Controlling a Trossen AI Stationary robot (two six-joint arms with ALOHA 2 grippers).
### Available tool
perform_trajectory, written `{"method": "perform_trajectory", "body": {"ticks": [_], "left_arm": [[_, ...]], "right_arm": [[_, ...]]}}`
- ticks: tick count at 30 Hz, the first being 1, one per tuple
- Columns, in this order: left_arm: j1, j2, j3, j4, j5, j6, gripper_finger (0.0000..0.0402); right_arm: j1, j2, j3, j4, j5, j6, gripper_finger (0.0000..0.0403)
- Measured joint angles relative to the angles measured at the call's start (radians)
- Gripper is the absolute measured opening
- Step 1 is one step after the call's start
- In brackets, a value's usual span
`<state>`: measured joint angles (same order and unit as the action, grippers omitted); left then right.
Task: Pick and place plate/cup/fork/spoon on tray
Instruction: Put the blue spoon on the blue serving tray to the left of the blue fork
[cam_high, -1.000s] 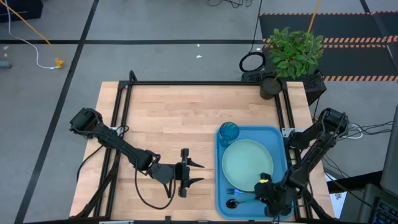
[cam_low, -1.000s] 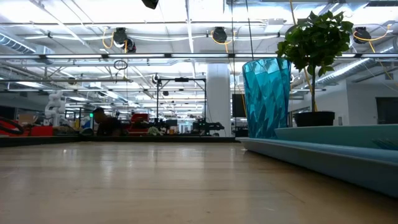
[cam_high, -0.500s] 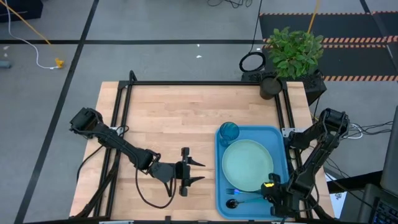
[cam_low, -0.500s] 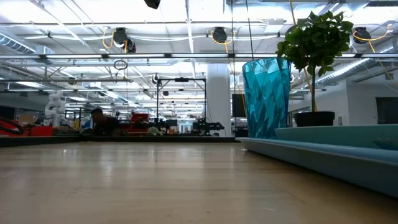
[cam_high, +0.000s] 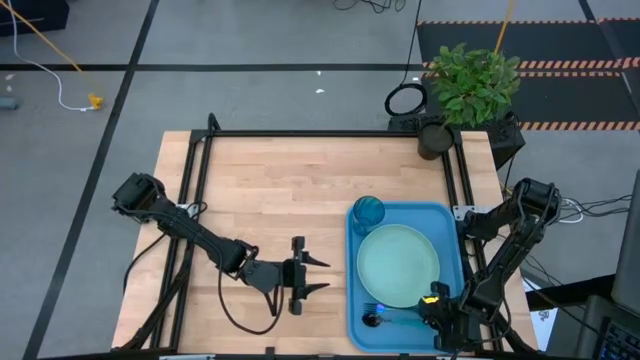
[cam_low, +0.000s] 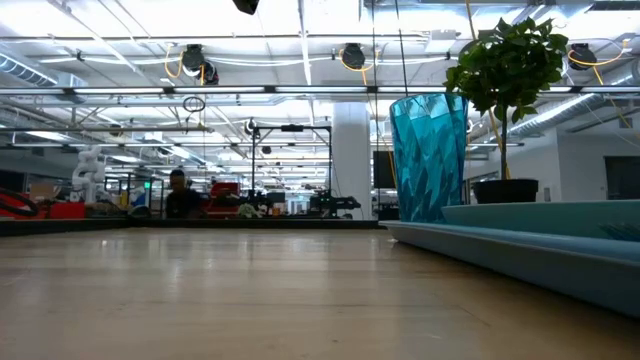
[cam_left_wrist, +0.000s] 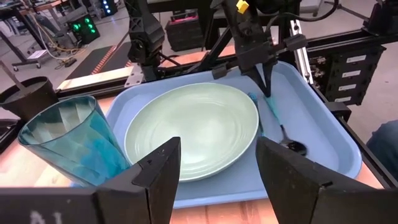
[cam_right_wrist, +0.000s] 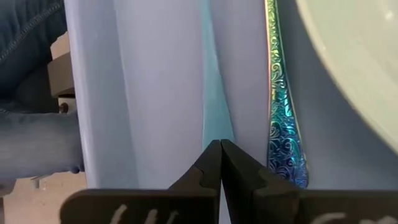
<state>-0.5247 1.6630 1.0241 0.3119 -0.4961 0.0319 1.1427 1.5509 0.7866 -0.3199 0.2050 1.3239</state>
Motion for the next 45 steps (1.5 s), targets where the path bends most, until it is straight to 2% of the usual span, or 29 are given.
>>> {"method": "perform_trajectory", "body": {"ticks": [22, 45], "left_arm": [[0.000, 0.000, 0.000, 0.000, 0.000, 0.000, 0.0211], [0.000, 0.000, 0.000, 0.000, 0.000, 0.008, 0.0211]], "right_arm": [[0.003, -0.002, 0.001, -0.071, -0.022, 0.050, 0.0000], [0.003, -0.005, -0.001, -0.077, 0.033, -0.008, 0.0000]]}}
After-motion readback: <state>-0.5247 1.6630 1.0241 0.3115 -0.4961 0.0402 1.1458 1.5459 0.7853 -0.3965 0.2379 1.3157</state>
